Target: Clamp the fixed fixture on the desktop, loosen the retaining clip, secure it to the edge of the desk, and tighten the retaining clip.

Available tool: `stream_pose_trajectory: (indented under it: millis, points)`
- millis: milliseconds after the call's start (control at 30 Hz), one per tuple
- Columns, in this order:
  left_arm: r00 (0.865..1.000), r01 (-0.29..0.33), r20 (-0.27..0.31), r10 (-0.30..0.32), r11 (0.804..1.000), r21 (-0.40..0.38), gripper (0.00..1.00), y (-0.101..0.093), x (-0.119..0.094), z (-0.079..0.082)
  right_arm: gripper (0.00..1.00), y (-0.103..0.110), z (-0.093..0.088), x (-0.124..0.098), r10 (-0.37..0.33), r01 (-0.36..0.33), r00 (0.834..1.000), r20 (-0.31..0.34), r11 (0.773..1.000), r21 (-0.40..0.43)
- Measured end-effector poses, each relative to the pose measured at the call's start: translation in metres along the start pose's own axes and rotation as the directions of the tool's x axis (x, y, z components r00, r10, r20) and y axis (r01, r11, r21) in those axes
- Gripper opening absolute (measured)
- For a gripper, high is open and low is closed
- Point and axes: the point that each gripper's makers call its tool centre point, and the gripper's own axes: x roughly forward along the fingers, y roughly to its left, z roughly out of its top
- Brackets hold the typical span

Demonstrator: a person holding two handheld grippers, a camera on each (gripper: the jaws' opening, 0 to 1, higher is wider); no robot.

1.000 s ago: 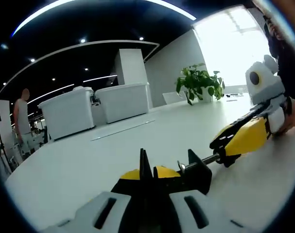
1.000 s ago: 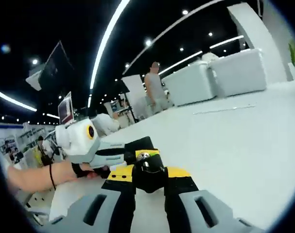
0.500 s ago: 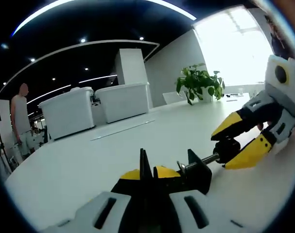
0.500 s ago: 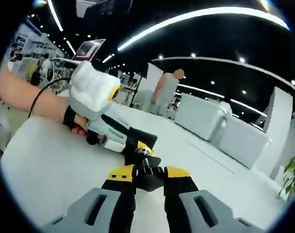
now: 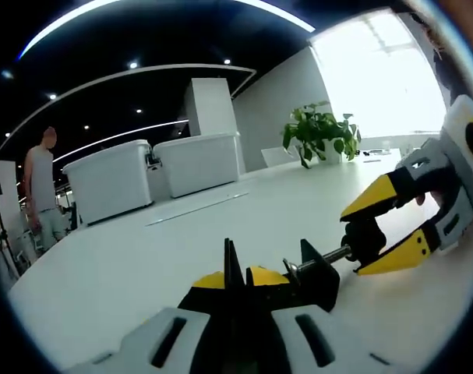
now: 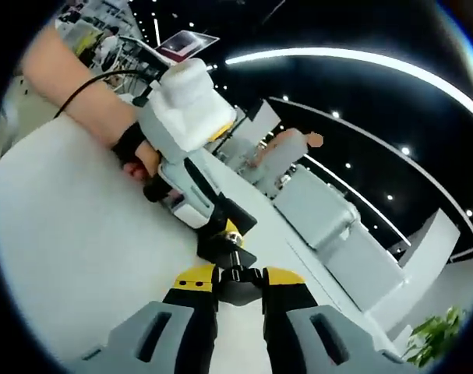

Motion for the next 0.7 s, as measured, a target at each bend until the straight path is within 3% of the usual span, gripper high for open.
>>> stream_pose_trajectory:
  millis: [67, 167, 233, 267, 300, 400, 433, 467, 533, 567, 633, 700]
  points:
    - [1.0, 0.001, 0.0, -0.001, 1.0, 0.001, 0.07, 0.0, 0.0, 0.0, 0.21, -0.001, 0.0, 0.0, -0.002, 0.002, 1.0, 0.0, 1.0, 0.016]
    - [1.0, 0.002, 0.001, -0.002, 1.0, 0.002, 0.07, 0.0, 0.0, 0.0, 0.22, -0.003, -0.002, 0.0, 0.001, -0.002, 1.0, 0.008, 0.989, 0.149]
    - [1.0, 0.002, 0.001, -0.002, 1.0, 0.003, 0.07, 0.0, 0.0, 0.0, 0.23, -0.006, -0.003, -0.002, 0.009, -0.013, 1.0, 0.015, 0.95, 0.313]
    - [1.0, 0.002, 0.001, -0.002, 1.0, 0.002, 0.07, 0.0, 0.0, 0.0, 0.25, -0.008, -0.006, -0.002, 0.012, -0.019, 1.0, 0.019, 0.906, 0.423]
    - [1.0, 0.002, 0.001, -0.002, 1.0, 0.002, 0.07, 0.0, 0.0, 0.0, 0.29, -0.009, -0.011, -0.004, 0.027, -0.031, 1.0, 0.016, 0.84, 0.542]
    - [1.0, 0.0, -0.001, 0.0, 1.0, 0.006, 0.07, 0.0, 0.0, 0.0, 0.32, -0.012, -0.024, -0.007, 0.065, -0.06, 0.998, 0.026, 0.609, 0.791]
    - [1.0, -0.001, -0.001, 0.001, 1.0, 0.007, 0.07, 0.0, 0.0, 0.0, 0.31, -0.013, -0.025, -0.008, 0.061, -0.064, 0.998, 0.035, 0.579, 0.813]
    - [1.0, 0.0, -0.001, 0.0, 1.0, 0.006, 0.07, 0.0, 0.0, 0.0, 0.31, -0.015, -0.026, -0.009, 0.06, -0.074, 0.997, 0.049, 0.531, 0.844]
    - [1.0, 0.001, 0.001, -0.001, 1.0, 0.006, 0.07, 0.0, 0.0, 0.001, 0.3, -0.018, -0.024, -0.01, 0.048, -0.086, 0.996, 0.071, 0.467, 0.88]
    - [1.0, 0.001, 0.001, -0.001, 1.0, 0.006, 0.07, 0.0, 0.0, 0.0, 0.29, -0.019, -0.023, -0.01, 0.05, -0.095, 0.995, 0.081, 0.451, 0.887]
    - [1.0, 0.001, 0.002, -0.001, 1.0, 0.005, 0.07, 0.0, 0.0, 0.0, 0.29, -0.018, -0.024, -0.01, 0.058, -0.101, 0.995, 0.084, 0.434, 0.895]
    - [1.0, 0.0, 0.002, 0.0, 1.0, 0.004, 0.07, 0.0, 0.0, 0.0, 0.28, -0.017, -0.027, -0.009, 0.059, -0.085, 0.996, 0.066, 0.437, 0.895]
